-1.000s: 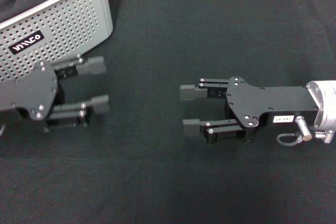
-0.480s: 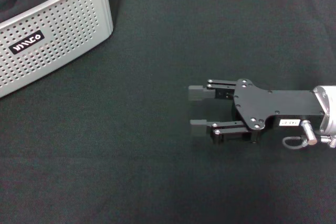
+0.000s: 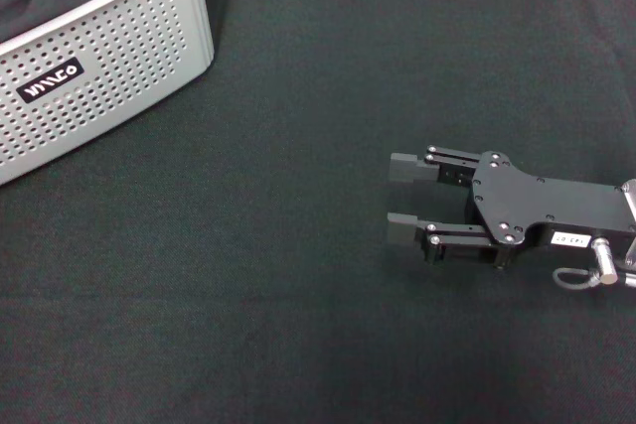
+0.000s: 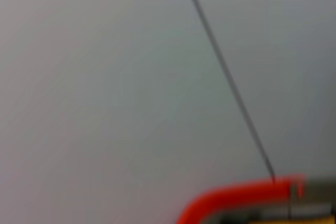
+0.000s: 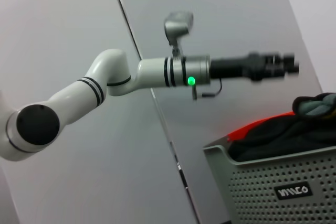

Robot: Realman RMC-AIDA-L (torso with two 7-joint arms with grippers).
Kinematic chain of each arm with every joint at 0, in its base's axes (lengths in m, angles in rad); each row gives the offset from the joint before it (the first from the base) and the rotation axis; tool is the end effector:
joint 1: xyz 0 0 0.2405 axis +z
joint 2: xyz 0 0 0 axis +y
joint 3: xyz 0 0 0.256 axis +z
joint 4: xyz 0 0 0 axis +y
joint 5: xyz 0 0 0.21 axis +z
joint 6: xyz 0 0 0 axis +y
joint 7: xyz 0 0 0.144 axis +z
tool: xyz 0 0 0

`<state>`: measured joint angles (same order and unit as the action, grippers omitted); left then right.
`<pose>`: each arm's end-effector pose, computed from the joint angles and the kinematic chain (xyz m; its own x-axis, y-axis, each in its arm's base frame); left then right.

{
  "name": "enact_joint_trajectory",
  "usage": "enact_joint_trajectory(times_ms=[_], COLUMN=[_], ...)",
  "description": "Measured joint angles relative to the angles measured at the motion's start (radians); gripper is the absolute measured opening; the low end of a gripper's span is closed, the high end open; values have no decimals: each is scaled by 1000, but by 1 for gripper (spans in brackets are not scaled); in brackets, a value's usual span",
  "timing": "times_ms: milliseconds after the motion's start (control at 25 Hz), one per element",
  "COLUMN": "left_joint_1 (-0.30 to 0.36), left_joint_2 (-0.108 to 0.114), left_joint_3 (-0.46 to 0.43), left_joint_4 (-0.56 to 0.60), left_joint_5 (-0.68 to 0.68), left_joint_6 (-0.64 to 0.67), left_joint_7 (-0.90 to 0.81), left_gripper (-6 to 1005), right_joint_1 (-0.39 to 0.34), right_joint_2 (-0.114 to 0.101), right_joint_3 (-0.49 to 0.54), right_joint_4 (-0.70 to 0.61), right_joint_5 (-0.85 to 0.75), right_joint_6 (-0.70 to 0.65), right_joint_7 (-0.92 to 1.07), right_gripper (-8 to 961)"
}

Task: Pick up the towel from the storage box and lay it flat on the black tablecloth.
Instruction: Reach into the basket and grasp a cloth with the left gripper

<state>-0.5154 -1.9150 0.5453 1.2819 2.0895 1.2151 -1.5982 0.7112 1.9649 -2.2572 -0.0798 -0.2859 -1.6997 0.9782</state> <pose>-0.2546 0.3967 0.2356 0.9601 0.0978 0.2619 0.2787 -0.4082 -0.8693 0.2079 0.3005 -0.0445 0.6323 -0.2608 -0.7295 -0.2400 -0.9613 0.1356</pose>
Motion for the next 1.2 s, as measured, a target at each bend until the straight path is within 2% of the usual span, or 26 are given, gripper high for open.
enact_joint_trajectory(times_ms=[160, 480, 720, 880, 1200], left_joint_1=[-8, -8, -9, -14, -30], left_joint_2=[-28, -74, -110, -117, -114], left_joint_3=[5, 41, 86, 104, 102], left_joint_4=[-10, 10, 14, 15, 9], left_joint_5=[151, 257, 316, 329, 329], left_joint_6=[-24, -34, -153, -189, -220], left_joint_7=[-5, -7, -24, -38, -78], left_gripper=[560, 536, 518, 506, 482], right_joint_1=[-1, 15, 7, -4, -7], right_joint_2=[1, 7, 11, 11, 13], right_joint_3=[11, 12, 12, 12, 12], right_joint_4=[0, -2, -1, -1, -1], right_joint_5=[0, -8, -9, -8, -7], right_joint_6=[13, 43, 52, 52, 51], right_joint_7=[-1, -1, -1, -1, -1], right_gripper=[751, 750, 750, 750, 751])
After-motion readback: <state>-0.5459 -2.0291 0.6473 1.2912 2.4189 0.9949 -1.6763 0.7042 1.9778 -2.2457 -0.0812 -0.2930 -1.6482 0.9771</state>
